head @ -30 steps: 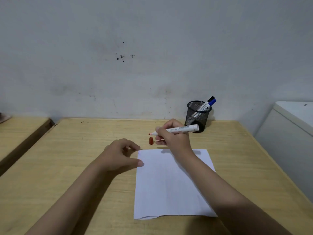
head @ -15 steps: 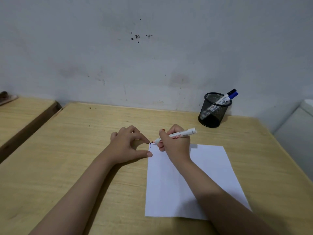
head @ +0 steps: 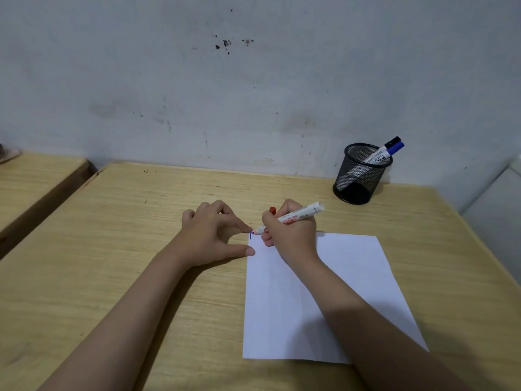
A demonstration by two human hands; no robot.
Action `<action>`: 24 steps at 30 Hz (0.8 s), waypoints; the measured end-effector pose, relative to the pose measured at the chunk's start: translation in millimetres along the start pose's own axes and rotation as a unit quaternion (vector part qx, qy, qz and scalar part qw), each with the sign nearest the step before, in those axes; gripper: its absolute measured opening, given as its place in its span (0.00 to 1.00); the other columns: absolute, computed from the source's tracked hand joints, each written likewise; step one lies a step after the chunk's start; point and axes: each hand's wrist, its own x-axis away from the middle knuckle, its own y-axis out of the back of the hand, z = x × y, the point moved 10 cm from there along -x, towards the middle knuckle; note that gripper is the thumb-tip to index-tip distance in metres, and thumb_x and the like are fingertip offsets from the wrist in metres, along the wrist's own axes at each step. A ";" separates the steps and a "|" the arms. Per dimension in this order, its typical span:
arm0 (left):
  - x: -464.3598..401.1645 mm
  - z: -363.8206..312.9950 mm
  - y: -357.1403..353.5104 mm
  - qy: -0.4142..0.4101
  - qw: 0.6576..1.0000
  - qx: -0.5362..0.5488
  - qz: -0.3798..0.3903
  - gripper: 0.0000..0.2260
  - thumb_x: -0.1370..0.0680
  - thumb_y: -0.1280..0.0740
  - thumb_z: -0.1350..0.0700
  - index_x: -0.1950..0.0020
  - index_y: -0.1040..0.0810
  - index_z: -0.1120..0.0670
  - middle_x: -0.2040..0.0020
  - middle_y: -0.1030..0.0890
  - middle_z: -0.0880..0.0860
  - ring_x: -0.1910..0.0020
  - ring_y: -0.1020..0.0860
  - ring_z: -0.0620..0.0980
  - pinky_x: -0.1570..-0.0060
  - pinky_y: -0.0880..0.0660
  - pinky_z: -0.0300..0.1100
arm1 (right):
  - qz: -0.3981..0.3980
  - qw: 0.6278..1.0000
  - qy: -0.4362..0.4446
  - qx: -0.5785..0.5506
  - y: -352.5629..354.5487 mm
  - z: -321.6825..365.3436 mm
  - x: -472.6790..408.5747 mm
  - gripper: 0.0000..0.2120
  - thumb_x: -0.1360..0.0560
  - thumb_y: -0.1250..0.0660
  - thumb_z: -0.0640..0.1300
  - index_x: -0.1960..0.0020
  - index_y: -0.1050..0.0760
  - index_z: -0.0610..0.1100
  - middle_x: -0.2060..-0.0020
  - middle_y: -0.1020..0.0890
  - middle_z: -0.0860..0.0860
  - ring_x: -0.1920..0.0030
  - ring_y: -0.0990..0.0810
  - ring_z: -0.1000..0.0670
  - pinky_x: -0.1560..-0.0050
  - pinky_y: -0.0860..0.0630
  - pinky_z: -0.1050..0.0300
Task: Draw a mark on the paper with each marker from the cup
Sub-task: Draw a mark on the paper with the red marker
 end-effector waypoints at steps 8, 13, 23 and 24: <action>-0.8 0.2 -0.1 -0.001 1.000 -0.014 0.002 0.25 0.44 0.36 0.26 0.51 0.22 0.33 0.52 0.29 0.40 0.48 0.33 0.43 0.49 0.44 0.45 | 0.013 0.999 -0.030 0.001 -1.7 -5.7 -2.6 0.13 0.33 0.33 0.33 0.70 0.35 0.42 0.75 0.24 0.40 0.77 0.21 0.48 0.72 0.24 0.54; -2.1 0.2 0.9 -0.001 1.000 -0.015 -0.001 0.24 0.44 0.36 0.26 0.51 0.22 0.32 0.52 0.30 0.40 0.48 0.33 0.42 0.50 0.46 0.44 | 0.007 0.999 -0.035 -0.025 1.2 -4.1 -1.1 0.14 0.33 0.33 0.32 0.71 0.36 0.42 0.75 0.25 0.41 0.79 0.23 0.49 0.75 0.28 0.58; 0.0 -9.2 -6.7 0.013 0.995 0.101 0.019 0.25 0.41 0.28 0.41 0.45 0.28 0.40 0.47 0.27 0.36 0.44 0.31 0.39 0.44 0.46 0.43 | -0.179 0.965 -0.007 -0.192 48.7 1.8 0.9 0.15 0.28 0.30 0.39 0.67 0.35 0.43 0.80 0.22 0.49 0.77 0.21 0.49 0.75 0.24 0.59; -0.6 -12.7 -9.6 0.018 0.993 0.116 0.024 0.26 0.40 0.28 0.44 0.44 0.29 0.40 0.46 0.27 0.36 0.43 0.31 0.38 0.43 0.46 0.43 | -0.189 0.961 -0.005 -0.203 51.3 2.1 0.4 0.15 0.28 0.30 0.40 0.67 0.35 0.43 0.79 0.22 0.49 0.77 0.21 0.49 0.74 0.24 0.58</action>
